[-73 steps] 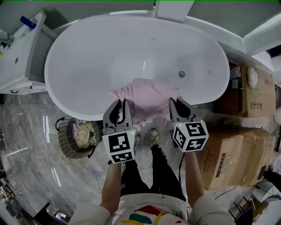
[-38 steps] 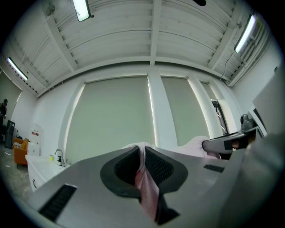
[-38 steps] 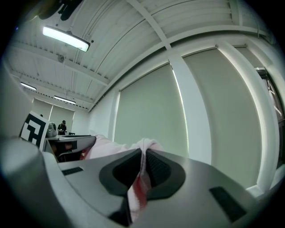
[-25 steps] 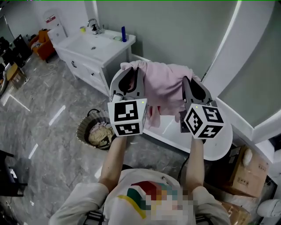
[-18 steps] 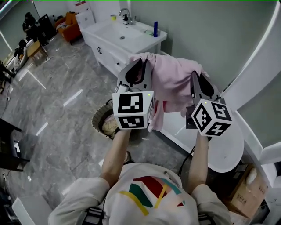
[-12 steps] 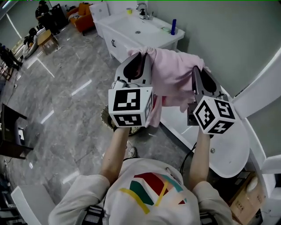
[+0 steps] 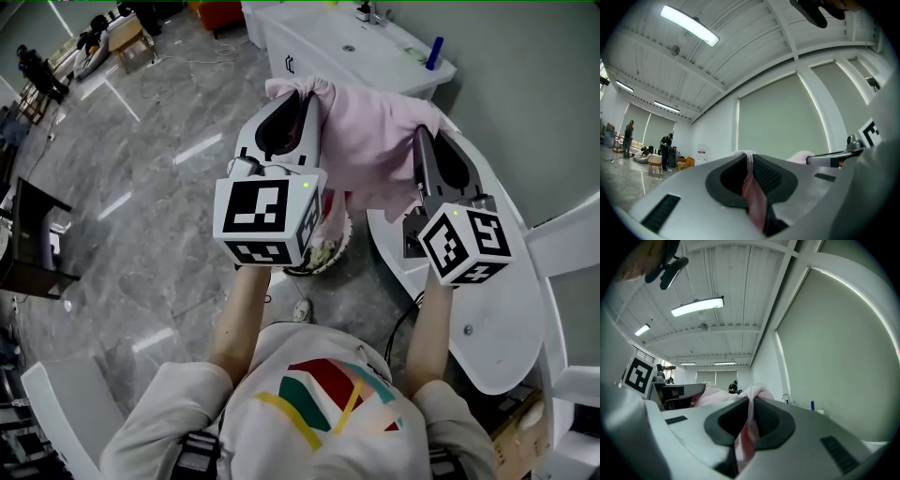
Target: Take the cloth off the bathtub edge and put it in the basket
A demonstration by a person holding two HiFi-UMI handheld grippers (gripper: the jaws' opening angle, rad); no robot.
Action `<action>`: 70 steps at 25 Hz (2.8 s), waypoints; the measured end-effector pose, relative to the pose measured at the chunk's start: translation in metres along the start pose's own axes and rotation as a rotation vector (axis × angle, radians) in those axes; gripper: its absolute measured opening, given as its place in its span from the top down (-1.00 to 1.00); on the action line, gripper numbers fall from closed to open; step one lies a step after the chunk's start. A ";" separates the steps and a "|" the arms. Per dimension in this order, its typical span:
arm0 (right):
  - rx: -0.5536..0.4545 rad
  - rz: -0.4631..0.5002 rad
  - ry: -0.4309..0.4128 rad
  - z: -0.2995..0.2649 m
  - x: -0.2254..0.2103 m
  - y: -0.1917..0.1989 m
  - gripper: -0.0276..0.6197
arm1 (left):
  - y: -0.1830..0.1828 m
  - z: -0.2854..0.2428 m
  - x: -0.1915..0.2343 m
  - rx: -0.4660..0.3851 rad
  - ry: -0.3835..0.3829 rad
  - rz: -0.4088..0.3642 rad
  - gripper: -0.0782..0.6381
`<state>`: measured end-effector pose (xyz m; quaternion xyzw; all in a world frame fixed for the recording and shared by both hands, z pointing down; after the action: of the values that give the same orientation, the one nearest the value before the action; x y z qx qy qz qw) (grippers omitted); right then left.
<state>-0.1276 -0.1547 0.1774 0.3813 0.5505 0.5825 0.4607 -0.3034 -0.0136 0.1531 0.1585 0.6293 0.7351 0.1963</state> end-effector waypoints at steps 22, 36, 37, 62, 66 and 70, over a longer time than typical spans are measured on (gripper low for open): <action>0.129 -0.052 -0.192 -0.099 0.074 0.068 0.79 | 0.064 0.023 0.120 0.088 -0.134 0.007 0.64; 0.278 -0.097 -0.178 -0.103 0.080 0.145 0.78 | 0.136 0.039 0.129 0.246 -0.178 -0.004 0.64; 0.295 -0.094 -0.172 -0.103 0.081 0.151 0.78 | 0.142 0.039 0.129 0.260 -0.177 -0.017 0.64; 0.693 -0.156 -0.096 -0.100 0.080 0.296 0.78 | 0.290 0.057 0.138 0.634 -0.134 -0.059 0.64; 0.682 -0.095 0.031 -0.097 0.068 0.294 0.53 | 0.286 0.055 0.140 0.617 -0.184 -0.094 0.63; 0.679 -0.042 0.041 -0.100 0.062 0.288 0.32 | 0.277 0.048 0.142 0.585 -0.196 -0.078 0.63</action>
<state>-0.2737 -0.1153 0.4488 0.4898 0.7299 0.3638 0.3083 -0.4287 0.0607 0.4321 0.2542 0.7977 0.4961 0.2302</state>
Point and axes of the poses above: the fingertips, and each gripper's own axes: z backward along the fingers, x to its left, y out of its underside, the point moved 9 cm from there along z, backward along the fingers, and after that the axes turned 9 degrees about -y, right-handed, at the moved point
